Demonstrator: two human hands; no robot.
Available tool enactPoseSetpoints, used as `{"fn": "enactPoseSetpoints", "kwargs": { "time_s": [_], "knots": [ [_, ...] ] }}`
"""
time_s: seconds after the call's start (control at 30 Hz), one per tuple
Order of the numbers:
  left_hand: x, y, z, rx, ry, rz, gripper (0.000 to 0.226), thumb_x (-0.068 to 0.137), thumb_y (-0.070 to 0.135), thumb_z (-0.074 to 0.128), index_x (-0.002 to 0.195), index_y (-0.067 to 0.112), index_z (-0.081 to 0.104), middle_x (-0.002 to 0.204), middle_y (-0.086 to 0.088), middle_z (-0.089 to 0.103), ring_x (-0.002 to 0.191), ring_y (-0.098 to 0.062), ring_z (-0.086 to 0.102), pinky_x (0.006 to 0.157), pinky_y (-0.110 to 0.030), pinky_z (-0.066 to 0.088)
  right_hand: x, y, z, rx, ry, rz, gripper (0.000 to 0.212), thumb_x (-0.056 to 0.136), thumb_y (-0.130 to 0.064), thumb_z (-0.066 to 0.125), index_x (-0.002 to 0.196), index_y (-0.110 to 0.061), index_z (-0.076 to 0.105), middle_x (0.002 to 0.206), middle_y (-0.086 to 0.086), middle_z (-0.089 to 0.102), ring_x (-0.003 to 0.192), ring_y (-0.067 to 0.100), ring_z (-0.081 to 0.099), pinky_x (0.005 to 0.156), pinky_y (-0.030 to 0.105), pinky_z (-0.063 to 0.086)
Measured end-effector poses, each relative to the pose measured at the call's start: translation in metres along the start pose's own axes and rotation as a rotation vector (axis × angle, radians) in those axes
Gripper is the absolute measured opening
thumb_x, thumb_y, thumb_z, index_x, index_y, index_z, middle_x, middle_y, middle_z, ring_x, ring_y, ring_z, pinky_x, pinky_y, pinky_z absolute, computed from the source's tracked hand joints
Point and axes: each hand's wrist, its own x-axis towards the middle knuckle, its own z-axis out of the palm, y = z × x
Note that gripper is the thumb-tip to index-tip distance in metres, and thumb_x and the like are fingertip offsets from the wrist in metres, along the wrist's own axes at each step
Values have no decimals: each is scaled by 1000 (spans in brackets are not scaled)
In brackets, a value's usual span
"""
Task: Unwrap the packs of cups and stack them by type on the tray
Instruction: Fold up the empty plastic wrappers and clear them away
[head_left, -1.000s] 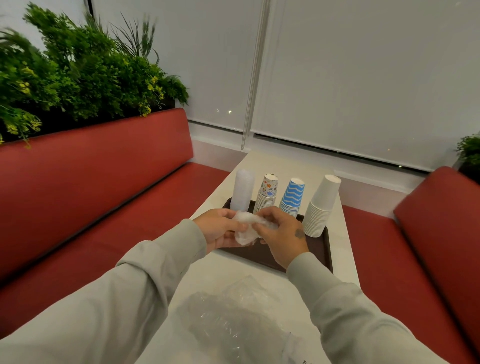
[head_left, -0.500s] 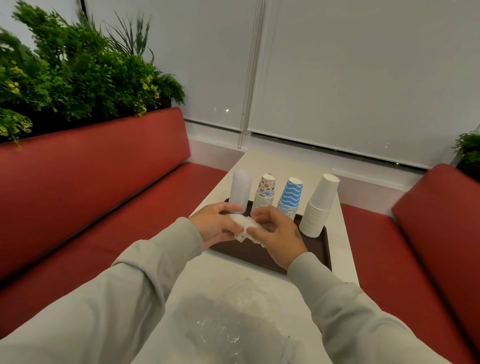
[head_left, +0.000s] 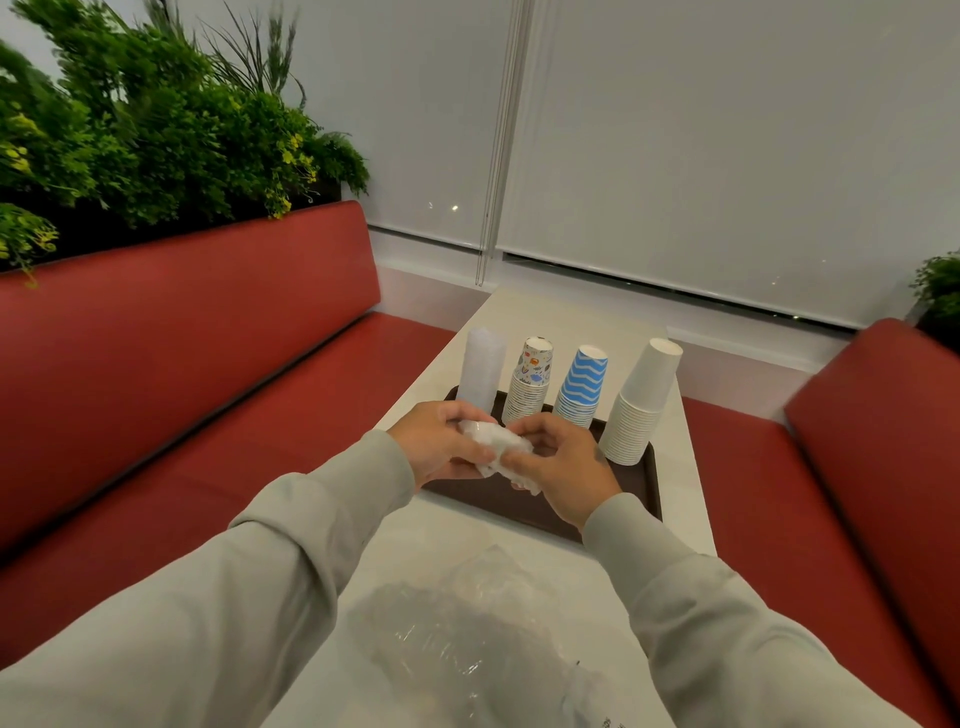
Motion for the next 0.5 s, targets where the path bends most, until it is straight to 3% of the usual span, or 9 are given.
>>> {"fn": "enactPoseSetpoints", "kwargs": {
  "time_s": [0.13,0.23,0.33,0.5],
  "knots": [
    [-3,-8,1,-37,14,-37,40,77,-16,72,113,1,66,116,-26,65,93,-37,72,79,-42,62,-3,7,6,-53,20,-3,21,83,-6,74,95,-22,67,96,9,69,79,22,68,57,18,53],
    [-9,-13,1,-57,-1,-69,42,75,-14,74,113,1,66,114,-25,68,93,-38,73,81,-41,61,-5,15,10,-124,59,-39,20,82,-10,75,93,-25,68,91,3,69,83,21,68,65,23,57],
    [-21,-20,1,-88,8,-85,36,79,-1,78,113,2,67,109,-24,71,94,-36,73,83,-41,61,-12,19,13,-143,47,-57,20,82,-10,75,93,-25,69,88,0,69,84,20,68,70,29,59],
    [-46,-22,7,-94,69,-55,28,83,1,75,110,1,68,107,-26,71,92,-36,73,78,-39,62,-32,13,11,-125,-15,-48,23,82,-11,76,91,-31,69,91,-2,70,86,20,68,68,24,58]
  ]
}}
